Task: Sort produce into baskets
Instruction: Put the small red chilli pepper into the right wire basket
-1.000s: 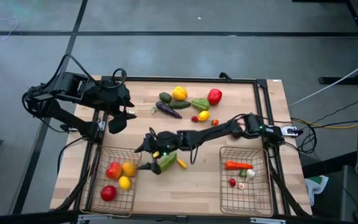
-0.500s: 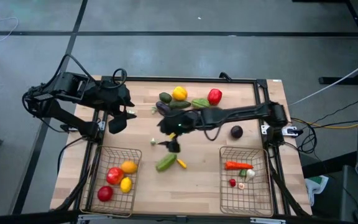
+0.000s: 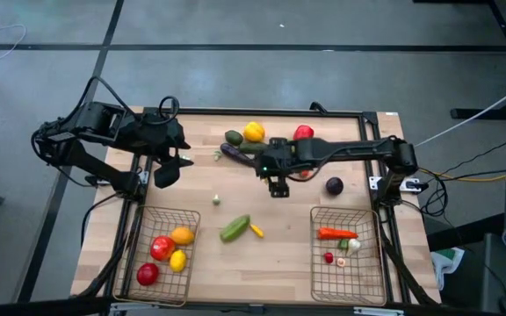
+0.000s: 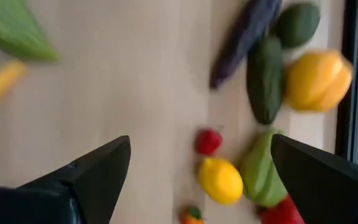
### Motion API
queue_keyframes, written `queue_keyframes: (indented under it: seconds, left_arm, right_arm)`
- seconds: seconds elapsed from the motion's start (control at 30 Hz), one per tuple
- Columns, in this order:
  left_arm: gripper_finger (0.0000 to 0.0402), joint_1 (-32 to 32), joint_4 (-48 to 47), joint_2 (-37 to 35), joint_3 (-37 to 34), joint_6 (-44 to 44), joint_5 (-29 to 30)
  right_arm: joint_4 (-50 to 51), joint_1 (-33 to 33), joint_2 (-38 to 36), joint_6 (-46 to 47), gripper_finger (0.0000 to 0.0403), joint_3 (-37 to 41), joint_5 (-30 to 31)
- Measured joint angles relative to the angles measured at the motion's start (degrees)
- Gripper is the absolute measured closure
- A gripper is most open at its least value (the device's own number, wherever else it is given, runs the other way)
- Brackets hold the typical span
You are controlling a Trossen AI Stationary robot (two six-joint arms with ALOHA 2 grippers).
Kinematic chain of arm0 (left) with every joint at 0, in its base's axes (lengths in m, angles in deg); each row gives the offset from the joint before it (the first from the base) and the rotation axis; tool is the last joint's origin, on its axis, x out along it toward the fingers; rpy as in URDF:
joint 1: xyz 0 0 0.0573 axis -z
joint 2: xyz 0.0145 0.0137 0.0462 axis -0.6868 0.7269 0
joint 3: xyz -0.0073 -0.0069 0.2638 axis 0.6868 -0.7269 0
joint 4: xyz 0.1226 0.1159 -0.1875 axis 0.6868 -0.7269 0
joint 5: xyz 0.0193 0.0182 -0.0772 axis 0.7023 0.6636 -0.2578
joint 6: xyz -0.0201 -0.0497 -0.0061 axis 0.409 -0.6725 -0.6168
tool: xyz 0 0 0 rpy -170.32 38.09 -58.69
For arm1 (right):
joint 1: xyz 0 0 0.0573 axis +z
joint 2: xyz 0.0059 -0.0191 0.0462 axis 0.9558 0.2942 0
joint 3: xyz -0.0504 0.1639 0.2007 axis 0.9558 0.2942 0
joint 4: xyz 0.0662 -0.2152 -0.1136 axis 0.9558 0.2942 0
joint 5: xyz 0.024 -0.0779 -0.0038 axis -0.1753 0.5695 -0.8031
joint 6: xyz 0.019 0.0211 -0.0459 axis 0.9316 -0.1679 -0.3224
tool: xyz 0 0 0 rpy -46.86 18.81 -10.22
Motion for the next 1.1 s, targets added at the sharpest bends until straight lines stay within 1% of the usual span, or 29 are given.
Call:
queue_keyframes:
  seconds: [0.07,0.23,0.47,0.7,0.83,1.1]
  left_arm:
    - [0.0178,0.0,0.1,0.0,0.0,0.0,0.1]
    - [0.0178,0.0,0.1,0.0,0.0,0.0,0.8]
    - [0.0178,0.0,0.1,0.0,0.0,0.0,1.1]
    - [0.0178,0.0,0.1,0.0,0.0,0.0,1.1]
    - [0.0178,0.0,0.2,0.0,0.0,0.0,1.1]
    - [0.0178,0.0,0.9,0.0,0.0,0.0,1.3]
  right_arm:
    - [-0.3,-1.5,0.2,-0.3,0.0020,1.9,-0.1]
    - [-6.1,-4.9,0.1,-1.0,0.0020,8.0,-0.1]
    - [-18.0,-7.6,0.1,-1.1,0.0020,16.6,-0.1]
    - [-24.0,-10.3,0.1,-1.1,0.0021,22.0,-0.2]
    - [-27.0,-11.5,0.1,-0.8,0.0040,23.9,-1.5]
    - [-30.7,-11.7,0.1,-0.8,0.0103,26.1,-3.9]
